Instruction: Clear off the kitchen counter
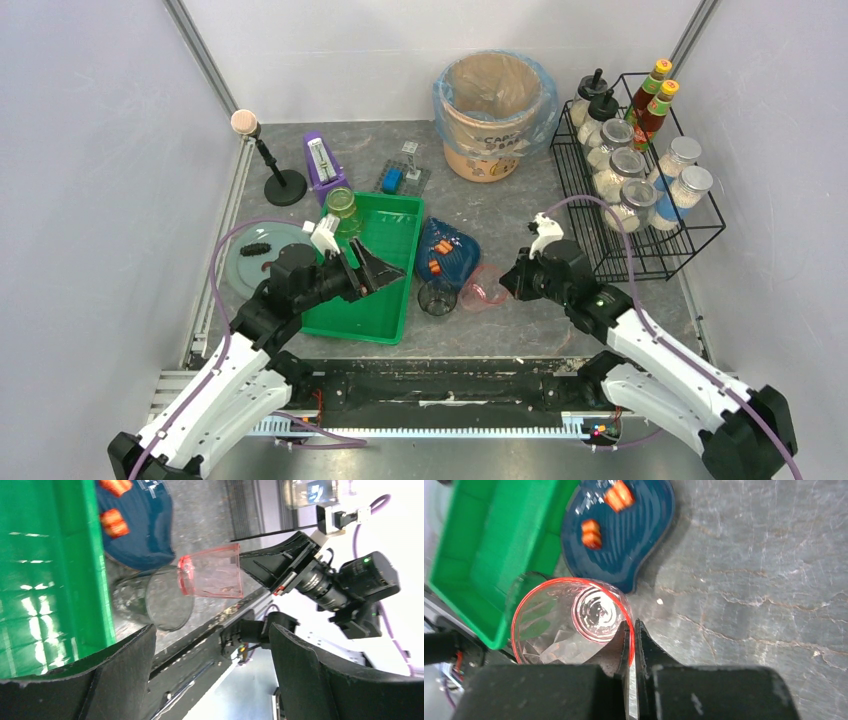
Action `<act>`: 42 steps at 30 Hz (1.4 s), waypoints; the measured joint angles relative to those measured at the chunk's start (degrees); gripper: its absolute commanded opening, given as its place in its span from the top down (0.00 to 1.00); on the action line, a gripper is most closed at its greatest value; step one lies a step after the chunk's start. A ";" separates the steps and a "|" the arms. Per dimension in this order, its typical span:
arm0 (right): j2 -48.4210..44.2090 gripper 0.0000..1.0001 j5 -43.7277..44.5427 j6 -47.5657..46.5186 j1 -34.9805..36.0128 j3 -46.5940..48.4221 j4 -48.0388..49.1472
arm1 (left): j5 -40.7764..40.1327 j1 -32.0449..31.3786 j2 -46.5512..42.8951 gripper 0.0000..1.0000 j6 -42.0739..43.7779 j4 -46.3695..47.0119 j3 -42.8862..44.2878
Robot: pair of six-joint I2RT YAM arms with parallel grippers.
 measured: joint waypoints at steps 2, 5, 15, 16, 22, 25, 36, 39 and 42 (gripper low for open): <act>-2.78 1.00 0.04 1.60 -0.42 -1.03 1.99 | 0.24 -0.79 0.63 0.12 -1.62 2.54 0.00; -7.39 1.00 0.00 4.66 -0.90 -2.58 6.43 | 0.24 -2.32 2.25 0.12 -3.96 6.16 0.00; -15.67 1.00 -1.03 15.04 -1.57 -6.91 24.83 | 0.15 -9.05 12.22 0.12 -9.14 18.93 2.23; -15.69 1.00 -1.44 16.26 -1.57 -7.19 27.06 | 0.15 -9.62 13.00 0.11 -9.70 20.46 2.71; -15.50 1.00 -3.74 22.23 -1.57 -9.46 37.27 | 0.07 -11.98 16.09 0.10 -12.26 28.89 5.40; -15.04 1.00 -4.81 24.87 -1.57 -10.78 41.86 | -0.07 -13.07 17.40 0.10 -12.96 31.50 6.34; -11.39 1.00 -8.66 31.39 -1.75 -13.68 54.29 | -1.55 -15.91 22.18 0.17 -14.97 37.79 7.54; -10.54 1.00 -8.79 32.15 -1.92 -13.73 56.11 | -2.36 -16.04 22.21 0.26 -15.41 38.75 7.58; -10.05 1.00 -8.61 33.03 -2.03 -14.73 58.36 | -2.62 -16.04 22.38 0.40 -15.80 39.28 7.67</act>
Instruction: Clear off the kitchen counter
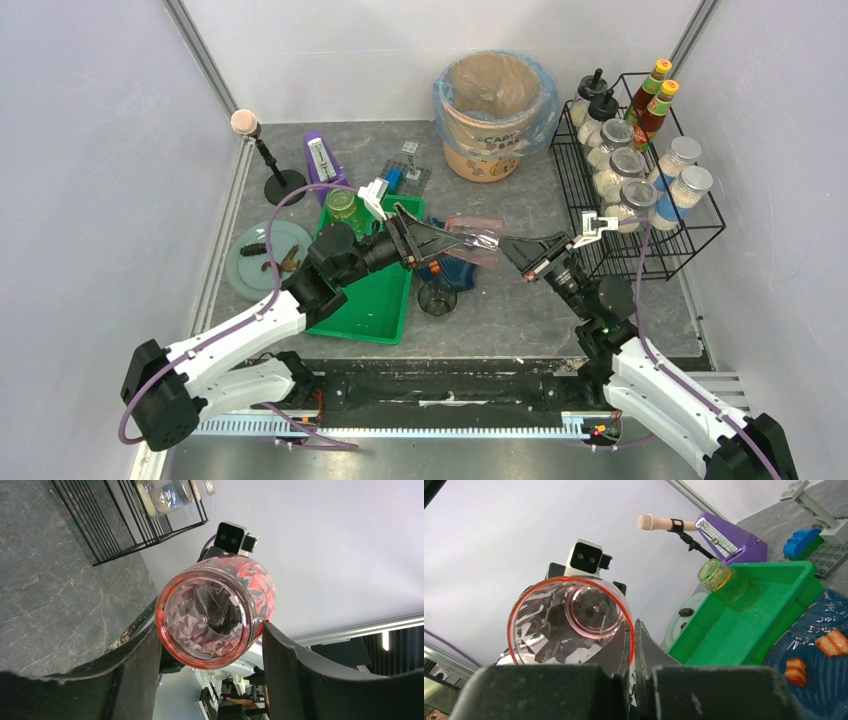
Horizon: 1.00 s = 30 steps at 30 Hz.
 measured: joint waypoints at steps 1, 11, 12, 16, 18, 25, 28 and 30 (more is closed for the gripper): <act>0.11 1.00 0.17 0.15 -0.09 -0.44 0.39 | -0.04 -0.02 0.15 0.44 -0.11 0.15 0.07; 2.29 1.00 -0.09 0.59 -0.35 -1.03 2.86 | -1.97 0.02 0.31 0.23 -0.09 0.55 0.66; 2.49 1.00 -0.13 0.59 -0.37 -1.03 3.23 | -2.08 0.02 0.33 0.19 -0.02 0.50 0.76; 3.37 1.00 -2.05 -0.28 -0.35 -1.03 4.83 | -2.34 0.00 1.25 0.17 -0.04 -0.02 1.55; 4.20 1.00 -2.73 -0.66 -0.35 -1.03 5.33 | -2.38 0.00 1.75 0.16 -0.07 -0.22 1.79; 5.99 1.00 -4.02 -1.11 -0.42 -1.03 6.54 | -3.32 0.02 2.71 0.24 -0.07 -0.68 2.58; 6.93 0.99 -5.01 -1.33 -0.63 -1.03 6.99 | -4.07 0.13 2.82 0.44 0.00 -0.92 2.64; 7.34 0.93 -5.55 -1.66 -0.66 -1.03 6.84 | -4.72 0.13 2.80 0.57 0.07 -1.60 2.75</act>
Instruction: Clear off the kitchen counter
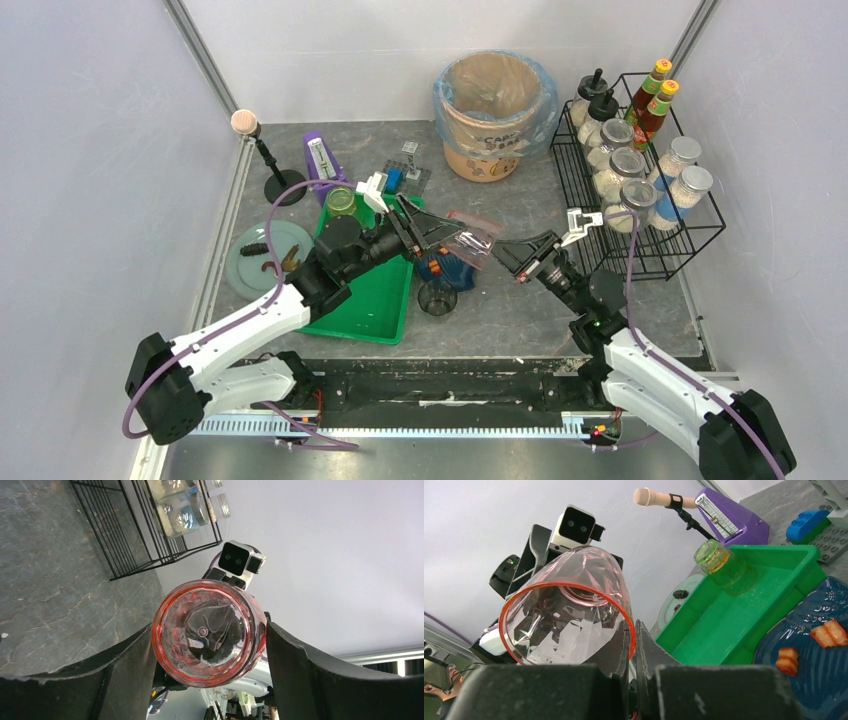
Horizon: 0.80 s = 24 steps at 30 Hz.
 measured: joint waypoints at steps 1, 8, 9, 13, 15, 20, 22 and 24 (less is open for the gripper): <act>0.07 0.86 -0.20 -0.37 0.00 0.00 -0.37 | -0.24 -0.02 -0.04 0.63 0.39 -0.92 0.20; -1.81 0.28 -3.19 -6.12 0.83 0.70 -7.04 | -6.34 0.00 -0.52 0.83 9.60 -12.94 4.81; -2.60 0.23 -3.13 -7.28 0.85 1.11 -8.55 | -7.87 0.04 -0.66 0.83 11.78 -15.43 5.79; -5.66 0.06 -1.07 -13.03 0.85 3.74 -16.50 | -16.74 0.17 -1.14 0.84 23.15 -25.83 10.56; -6.84 0.02 0.20 -15.34 0.85 4.68 -19.91 | -20.83 0.24 -1.18 0.86 27.78 -28.48 11.98; -10.38 0.02 3.54 -20.41 0.85 5.53 -28.65 | -33.81 0.46 0.07 0.90 40.94 -32.48 13.00; -11.67 0.02 4.81 -21.84 0.85 5.55 -31.74 | -38.10 1.01 2.36 0.90 45.09 -32.48 13.00; -12.83 0.02 6.03 -23.06 0.85 5.62 -34.60 | -40.85 2.21 5.62 0.91 48.35 -31.36 12.76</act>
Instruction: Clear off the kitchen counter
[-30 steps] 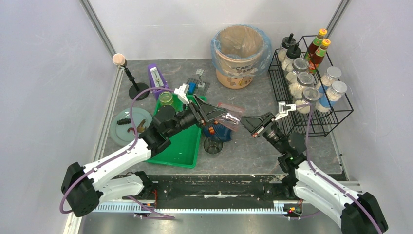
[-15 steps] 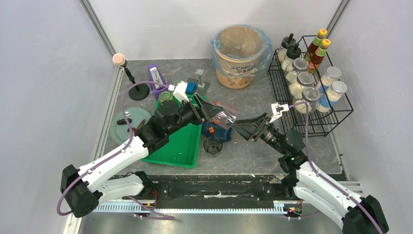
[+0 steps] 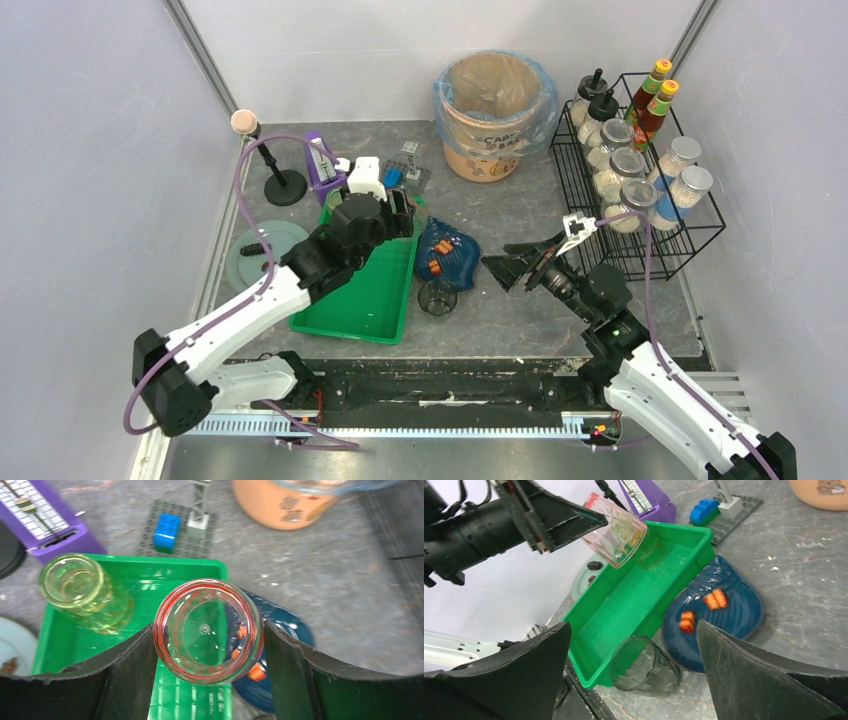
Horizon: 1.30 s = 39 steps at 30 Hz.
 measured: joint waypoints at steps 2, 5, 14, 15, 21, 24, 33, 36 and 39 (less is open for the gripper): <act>-0.96 0.02 0.72 -0.90 0.00 0.11 -2.19 | -1.62 1.49 3.15 0.91 2.16 1.90 -0.70; -2.54 0.02 1.92 -2.40 0.00 0.94 -6.01 | -3.34 3.74 8.11 0.91 4.90 5.75 -1.66; -7.15 0.02 5.03 -5.22 0.00 2.86 -13.53 | -5.55 7.06 23.28 0.89 9.66 16.90 -1.70; -7.43 0.02 5.29 -5.38 0.00 2.93 -14.12 | -5.62 7.06 25.07 0.86 9.81 17.86 -1.70; -8.28 0.02 6.47 -5.81 0.00 2.99 -17.79 | -5.77 7.06 31.52 0.55 9.86 20.63 -1.62; -8.33 0.02 6.58 -5.99 0.00 2.99 -18.88 | -5.90 7.10 32.65 0.36 9.81 22.14 -0.83; -4.74 0.02 5.86 -6.88 0.00 3.98 -20.24 | -5.60 7.13 32.72 0.02 9.03 21.68 -0.72; -1.29 0.02 4.87 -6.93 0.00 5.16 -20.70 | -5.29 7.13 31.06 0.00 8.52 19.91 -0.72; 3.13 0.02 3.48 -6.97 0.00 6.82 -21.35 | -4.26 7.17 27.10 0.00 7.85 17.49 -0.72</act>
